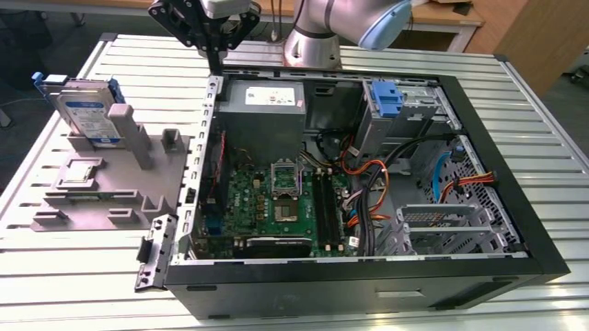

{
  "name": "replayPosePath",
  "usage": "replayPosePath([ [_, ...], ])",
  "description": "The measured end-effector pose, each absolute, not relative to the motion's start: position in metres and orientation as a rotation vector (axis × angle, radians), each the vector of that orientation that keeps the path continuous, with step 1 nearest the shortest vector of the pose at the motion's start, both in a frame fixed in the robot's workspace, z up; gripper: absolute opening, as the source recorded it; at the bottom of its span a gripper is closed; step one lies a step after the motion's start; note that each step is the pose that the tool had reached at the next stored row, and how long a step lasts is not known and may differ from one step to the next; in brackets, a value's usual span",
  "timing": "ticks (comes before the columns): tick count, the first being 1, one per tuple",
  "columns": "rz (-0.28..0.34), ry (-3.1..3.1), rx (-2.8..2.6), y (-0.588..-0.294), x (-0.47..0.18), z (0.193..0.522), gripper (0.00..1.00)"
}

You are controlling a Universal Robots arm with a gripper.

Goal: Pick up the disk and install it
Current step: 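Reach for the disk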

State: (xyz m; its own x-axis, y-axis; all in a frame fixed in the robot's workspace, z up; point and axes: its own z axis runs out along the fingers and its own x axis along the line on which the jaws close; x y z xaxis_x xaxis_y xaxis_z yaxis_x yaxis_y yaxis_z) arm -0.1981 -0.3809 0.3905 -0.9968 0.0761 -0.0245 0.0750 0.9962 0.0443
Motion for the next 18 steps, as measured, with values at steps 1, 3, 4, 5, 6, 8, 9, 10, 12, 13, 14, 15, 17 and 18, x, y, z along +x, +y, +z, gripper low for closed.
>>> replayPosePath([
  [1,0.068,3.112,0.118,-0.3808,-0.2,0.3904,0.1],
  [3,0.068,3.112,0.118,-0.3808,-0.2016,0.3903,0.1],
  [4,0.068,3.112,0.118,-0.3808,-0.2016,0.3903,0.1],
  [5,0.068,3.113,0.118,-0.3808,-0.2016,0.3904,0.1],
  [6,0.068,3.112,0.118,-0.3808,-0.2019,0.3904,0.1],
  [8,0.068,3.113,0.118,-0.3808,-0.2021,0.3904,0.1],
  [9,0.068,3.112,0.118,-0.3808,-0.2022,0.3904,0.1],
  [10,0.068,3.112,0.118,-0.3808,-0.2025,0.3904,0.1],
  [12,0.068,3.113,0.118,-0.3808,-0.2035,0.3904,0.1],
  [13,0.068,3.113,0.118,-0.3808,-0.2043,0.3904,0.1],
  [14,0.068,3.112,0.118,-0.3808,-0.2052,0.3904,0.1],
  [15,0.068,3.112,0.118,-0.3808,-0.2061,0.3904,0.1],
  [17,0.068,3.112,0.118,-0.3808,-0.2076,0.3904,0.1],
  [18,0.068,3.112,0.118,-0.3808,-0.2082,0.3904,0.1],
])
